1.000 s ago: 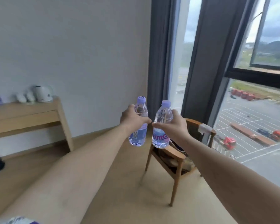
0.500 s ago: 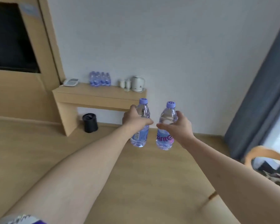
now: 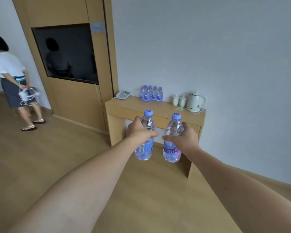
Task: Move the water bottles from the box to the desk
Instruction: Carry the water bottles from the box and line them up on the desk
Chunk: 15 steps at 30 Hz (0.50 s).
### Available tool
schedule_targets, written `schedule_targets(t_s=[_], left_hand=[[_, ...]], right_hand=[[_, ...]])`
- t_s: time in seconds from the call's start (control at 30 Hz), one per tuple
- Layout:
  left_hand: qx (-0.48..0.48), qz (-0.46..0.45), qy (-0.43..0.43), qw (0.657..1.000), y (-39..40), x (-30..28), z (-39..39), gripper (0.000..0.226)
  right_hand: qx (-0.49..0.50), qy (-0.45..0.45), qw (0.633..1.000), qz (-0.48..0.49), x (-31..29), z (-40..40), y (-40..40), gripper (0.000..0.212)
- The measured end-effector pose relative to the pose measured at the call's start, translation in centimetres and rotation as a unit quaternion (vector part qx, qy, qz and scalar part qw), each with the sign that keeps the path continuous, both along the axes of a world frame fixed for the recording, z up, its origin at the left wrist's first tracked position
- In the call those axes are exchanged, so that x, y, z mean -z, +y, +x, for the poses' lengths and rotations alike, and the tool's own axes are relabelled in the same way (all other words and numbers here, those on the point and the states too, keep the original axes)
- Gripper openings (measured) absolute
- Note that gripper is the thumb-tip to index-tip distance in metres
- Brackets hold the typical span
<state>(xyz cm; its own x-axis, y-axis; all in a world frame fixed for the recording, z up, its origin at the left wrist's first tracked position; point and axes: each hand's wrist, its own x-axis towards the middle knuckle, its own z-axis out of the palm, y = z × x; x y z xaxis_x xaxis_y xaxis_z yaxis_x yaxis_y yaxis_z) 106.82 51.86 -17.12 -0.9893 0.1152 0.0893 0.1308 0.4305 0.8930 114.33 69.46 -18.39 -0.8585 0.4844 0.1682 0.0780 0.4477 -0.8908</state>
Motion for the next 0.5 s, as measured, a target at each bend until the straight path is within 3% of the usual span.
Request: schedule_targets(t_s=[0.5], left_hand=[[-0.022, 0.003, -0.025, 0.999, 2.7, 2.7, -20.3, 0.058]], right_hand=[[-0.02, -0.032, 0.999, -0.018, 2.7, -21.2, 2.9, 0.061]])
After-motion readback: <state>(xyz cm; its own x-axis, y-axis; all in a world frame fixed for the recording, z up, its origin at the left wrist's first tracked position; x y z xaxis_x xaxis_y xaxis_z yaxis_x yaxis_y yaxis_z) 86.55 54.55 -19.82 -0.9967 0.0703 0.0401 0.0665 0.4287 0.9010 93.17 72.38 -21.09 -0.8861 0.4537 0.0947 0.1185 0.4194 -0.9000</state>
